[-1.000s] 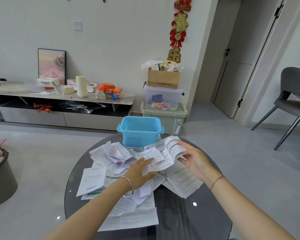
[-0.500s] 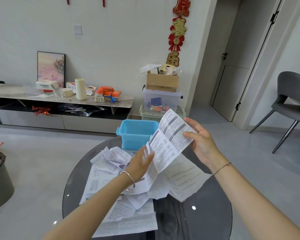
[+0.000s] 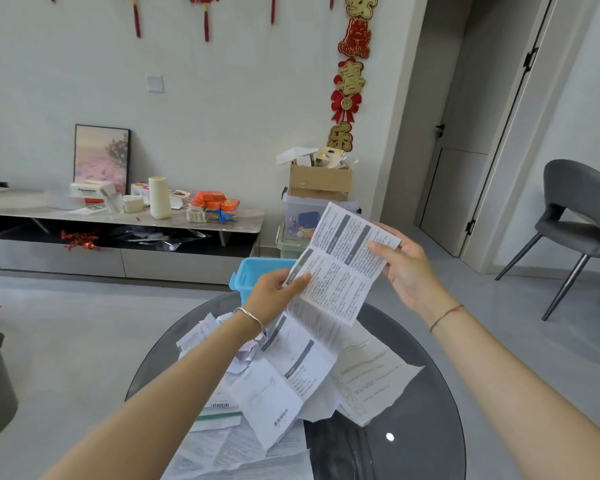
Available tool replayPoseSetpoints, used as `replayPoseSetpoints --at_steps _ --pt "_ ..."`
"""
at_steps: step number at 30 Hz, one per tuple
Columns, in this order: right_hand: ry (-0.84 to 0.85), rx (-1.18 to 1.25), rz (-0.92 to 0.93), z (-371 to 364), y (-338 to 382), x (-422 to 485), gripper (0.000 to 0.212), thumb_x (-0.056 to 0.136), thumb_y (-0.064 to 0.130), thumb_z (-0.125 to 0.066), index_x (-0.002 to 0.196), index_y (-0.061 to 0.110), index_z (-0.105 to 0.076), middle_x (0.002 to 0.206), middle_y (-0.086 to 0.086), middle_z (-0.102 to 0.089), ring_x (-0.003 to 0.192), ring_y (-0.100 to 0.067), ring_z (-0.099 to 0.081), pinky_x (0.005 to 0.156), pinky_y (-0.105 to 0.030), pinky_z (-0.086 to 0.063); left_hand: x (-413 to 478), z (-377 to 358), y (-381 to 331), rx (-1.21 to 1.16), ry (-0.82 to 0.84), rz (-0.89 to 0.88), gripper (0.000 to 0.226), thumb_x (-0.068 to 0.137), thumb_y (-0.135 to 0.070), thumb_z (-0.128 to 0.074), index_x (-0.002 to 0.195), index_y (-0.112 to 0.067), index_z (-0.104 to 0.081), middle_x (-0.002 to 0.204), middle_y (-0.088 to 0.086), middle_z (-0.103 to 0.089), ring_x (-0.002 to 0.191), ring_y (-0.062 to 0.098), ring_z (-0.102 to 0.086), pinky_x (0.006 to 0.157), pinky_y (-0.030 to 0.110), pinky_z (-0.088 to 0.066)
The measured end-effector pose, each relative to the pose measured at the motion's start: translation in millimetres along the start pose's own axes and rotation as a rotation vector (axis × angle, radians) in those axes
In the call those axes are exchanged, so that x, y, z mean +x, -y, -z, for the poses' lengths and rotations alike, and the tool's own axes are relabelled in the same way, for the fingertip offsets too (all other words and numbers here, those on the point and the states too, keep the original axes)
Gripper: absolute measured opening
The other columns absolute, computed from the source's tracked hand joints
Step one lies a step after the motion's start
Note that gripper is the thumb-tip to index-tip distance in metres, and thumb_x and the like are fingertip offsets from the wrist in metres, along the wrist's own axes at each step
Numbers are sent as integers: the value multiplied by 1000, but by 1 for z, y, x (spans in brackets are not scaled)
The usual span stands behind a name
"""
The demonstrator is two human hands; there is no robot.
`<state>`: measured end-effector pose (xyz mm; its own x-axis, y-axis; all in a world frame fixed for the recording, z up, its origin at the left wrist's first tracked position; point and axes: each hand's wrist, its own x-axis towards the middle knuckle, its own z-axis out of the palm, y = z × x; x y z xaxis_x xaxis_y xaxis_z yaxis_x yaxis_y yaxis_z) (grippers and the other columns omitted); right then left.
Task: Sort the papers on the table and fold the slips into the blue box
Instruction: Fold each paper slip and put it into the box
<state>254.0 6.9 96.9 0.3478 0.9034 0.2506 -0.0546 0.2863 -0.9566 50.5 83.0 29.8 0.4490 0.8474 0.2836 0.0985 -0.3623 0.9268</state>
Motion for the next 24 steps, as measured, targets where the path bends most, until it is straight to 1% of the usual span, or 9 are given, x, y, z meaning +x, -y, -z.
replayPoseSetpoints --at_steps 5,7,8,9,10,11,13,17,24 --pt "99 -249 -22 -8 -19 -15 22 95 15 -56 114 11 -66 111 -7 -70 97 -15 -67 92 -32 -51 5 -7 -15 -202 -16 138 29 99 -33 -47 84 -17 -64 80 -2 -62 77 12 -55 79 28 -48" --pt "167 -299 -38 -13 -30 -22 21 94 30 -58 107 20 -70 112 -22 -66 96 -21 -62 93 -43 -48 9 -8 -19 -282 -68 230 35 99 -37 -47 72 -16 -57 69 1 -54 67 15 -50 72 30 -48" --pt "202 -334 -37 -15 -36 -25 24 92 39 -58 105 24 -72 113 -32 -60 91 -25 -58 103 -55 -28 11 -8 -18 -259 -98 255 39 98 -39 -47 66 -17 -48 63 0 -45 60 14 -44 64 28 -44" --pt "241 -371 -32 -16 -41 -26 29 91 47 -56 107 28 -71 114 -34 -58 93 -13 -37 81 -30 -18 13 -8 -18 -212 -119 264 41 98 -41 -47 64 -18 -41 60 0 -38 57 14 -37 60 26 -39" --pt "263 -410 -41 -17 -45 -28 36 90 54 -53 108 29 -71 112 -29 -62 108 -52 -51 104 -57 -25 13 -8 -15 -164 -138 265 41 97 -43 -46 65 -18 -37 61 1 -34 57 15 -34 61 27 -36" --pt "267 -429 -57 -18 -45 -31 47 87 63 -50 105 25 -71 105 -23 -66 89 -30 -59 94 -51 -44 14 -7 -13 -124 -145 267 40 97 -45 -46 68 -18 -39 64 3 -34 60 17 -34 64 29 -36" --pt "285 -411 -100 -19 -45 -34 67 79 75 -48 97 15 -71 91 -15 -66 86 -20 -59 92 -40 -46 13 -7 -12 -85 -140 270 39 96 -49 -44 79 -14 -48 71 8 -39 68 19 -38 69 30 -37" --pt "346 -363 -30 -20 -47 -38 19 89 31 -62 107 29 -67 104 0 -72 98 -9 -65 88 -25 -50 11 -10 -18 -49 -116 264 44 97 -50 -41 86 -10 -54 71 7 -44 68 20 -42 69 30 -37" --pt "147 -259 -86 -15 -62 -36 20 90 8 -62 110 10 -67 98 -6 -74 91 -18 -71 76 -25 -57 2 -15 -20 -119 -12 123 28 93 -33 -58 116 -18 -61 112 6 -69 99 20 -67 92 35 -53"
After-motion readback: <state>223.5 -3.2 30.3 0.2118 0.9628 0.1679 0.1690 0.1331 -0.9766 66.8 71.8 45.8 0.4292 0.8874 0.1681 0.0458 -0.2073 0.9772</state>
